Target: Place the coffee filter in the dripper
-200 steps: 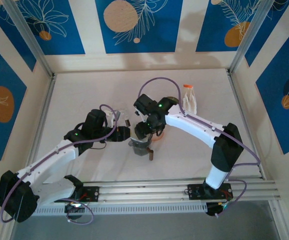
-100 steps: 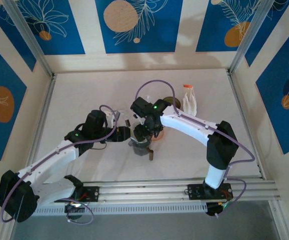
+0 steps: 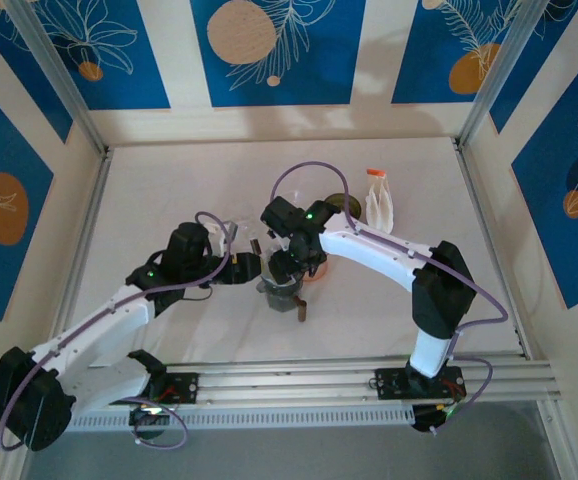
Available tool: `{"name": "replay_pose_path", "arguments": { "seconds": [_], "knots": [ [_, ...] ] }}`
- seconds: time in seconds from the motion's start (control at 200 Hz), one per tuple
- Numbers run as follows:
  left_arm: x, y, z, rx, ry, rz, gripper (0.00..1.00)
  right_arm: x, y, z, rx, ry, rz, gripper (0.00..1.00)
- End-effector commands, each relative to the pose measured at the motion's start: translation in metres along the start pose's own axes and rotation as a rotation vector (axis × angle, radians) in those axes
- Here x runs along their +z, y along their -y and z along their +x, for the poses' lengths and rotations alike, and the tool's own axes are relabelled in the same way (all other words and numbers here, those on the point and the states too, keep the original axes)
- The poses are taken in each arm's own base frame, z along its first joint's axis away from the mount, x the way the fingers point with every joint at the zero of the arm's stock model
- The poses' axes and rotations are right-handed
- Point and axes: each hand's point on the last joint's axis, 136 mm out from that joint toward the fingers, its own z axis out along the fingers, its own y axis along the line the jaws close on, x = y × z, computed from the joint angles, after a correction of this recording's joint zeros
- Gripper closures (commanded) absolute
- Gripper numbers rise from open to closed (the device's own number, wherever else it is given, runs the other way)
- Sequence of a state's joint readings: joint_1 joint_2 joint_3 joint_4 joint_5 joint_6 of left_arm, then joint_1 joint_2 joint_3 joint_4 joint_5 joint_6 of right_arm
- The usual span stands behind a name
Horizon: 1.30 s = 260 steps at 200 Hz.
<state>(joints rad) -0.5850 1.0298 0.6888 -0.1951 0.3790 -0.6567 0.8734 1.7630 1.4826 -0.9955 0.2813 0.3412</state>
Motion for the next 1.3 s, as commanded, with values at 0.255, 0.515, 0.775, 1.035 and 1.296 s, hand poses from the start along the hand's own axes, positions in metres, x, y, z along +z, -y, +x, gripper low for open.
{"name": "replay_pose_path", "arguments": {
  "seconds": [0.255,0.515,0.775,1.035,1.296],
  "knots": [
    [0.005,-0.001,0.0,-0.003,-0.003,-0.007,0.37,-0.002,-0.004,0.003,-0.023,0.004,0.009,0.29],
    [0.007,-0.007,0.004,-0.006,-0.023,-0.033,0.45,-0.009,-0.002,0.001,-0.022,0.021,0.023,0.29],
    [0.007,-0.008,0.005,-0.008,-0.022,-0.041,0.45,-0.048,0.002,-0.01,0.003,0.142,0.02,0.29],
    [0.007,-0.01,0.004,-0.017,-0.013,-0.049,0.44,-0.059,0.015,0.007,0.044,0.157,0.042,0.29],
    [0.006,-0.013,0.005,-0.02,-0.016,-0.063,0.45,-0.063,0.026,0.017,0.072,0.162,0.078,0.32]
  ]
}}
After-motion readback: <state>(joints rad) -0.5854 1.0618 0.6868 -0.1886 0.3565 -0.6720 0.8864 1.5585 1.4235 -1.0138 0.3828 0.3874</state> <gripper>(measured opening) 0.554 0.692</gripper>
